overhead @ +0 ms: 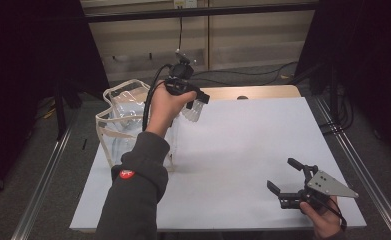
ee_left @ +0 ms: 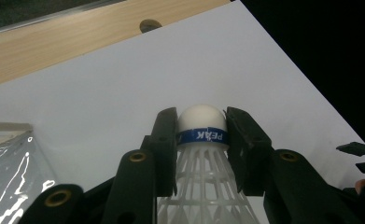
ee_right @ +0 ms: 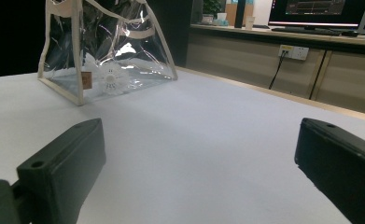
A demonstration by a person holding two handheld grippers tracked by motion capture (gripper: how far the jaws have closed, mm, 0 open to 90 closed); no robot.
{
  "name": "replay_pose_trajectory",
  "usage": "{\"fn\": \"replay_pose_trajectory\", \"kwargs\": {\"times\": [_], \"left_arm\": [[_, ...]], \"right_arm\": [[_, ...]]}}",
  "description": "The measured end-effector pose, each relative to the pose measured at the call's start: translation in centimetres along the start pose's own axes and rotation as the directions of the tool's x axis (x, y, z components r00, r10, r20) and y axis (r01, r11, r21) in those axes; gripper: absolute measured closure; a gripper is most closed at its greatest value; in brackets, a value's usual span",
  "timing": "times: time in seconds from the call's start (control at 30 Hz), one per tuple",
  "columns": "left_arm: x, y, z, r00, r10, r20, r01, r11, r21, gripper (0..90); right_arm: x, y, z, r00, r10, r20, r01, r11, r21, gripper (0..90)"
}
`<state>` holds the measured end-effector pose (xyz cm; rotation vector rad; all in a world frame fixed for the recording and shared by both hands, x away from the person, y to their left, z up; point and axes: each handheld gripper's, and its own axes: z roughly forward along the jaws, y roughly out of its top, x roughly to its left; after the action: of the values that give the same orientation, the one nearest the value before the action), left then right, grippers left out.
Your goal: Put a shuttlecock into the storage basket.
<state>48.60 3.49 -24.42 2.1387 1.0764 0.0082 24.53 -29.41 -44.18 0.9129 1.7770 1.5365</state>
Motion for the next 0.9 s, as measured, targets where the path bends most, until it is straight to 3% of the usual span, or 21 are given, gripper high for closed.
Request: {"fn": "replay_pose_trajectory", "kwargs": {"times": [0.9], "left_arm": [[0.7,1.0,-1.3,0.9996,0.001,-0.029,-0.002,0.9997,-0.026,65.6]], "right_arm": [[0.0,0.0,0.0,1.0000,-0.001,-0.001,0.001,1.000,0.000,1.7]]}}
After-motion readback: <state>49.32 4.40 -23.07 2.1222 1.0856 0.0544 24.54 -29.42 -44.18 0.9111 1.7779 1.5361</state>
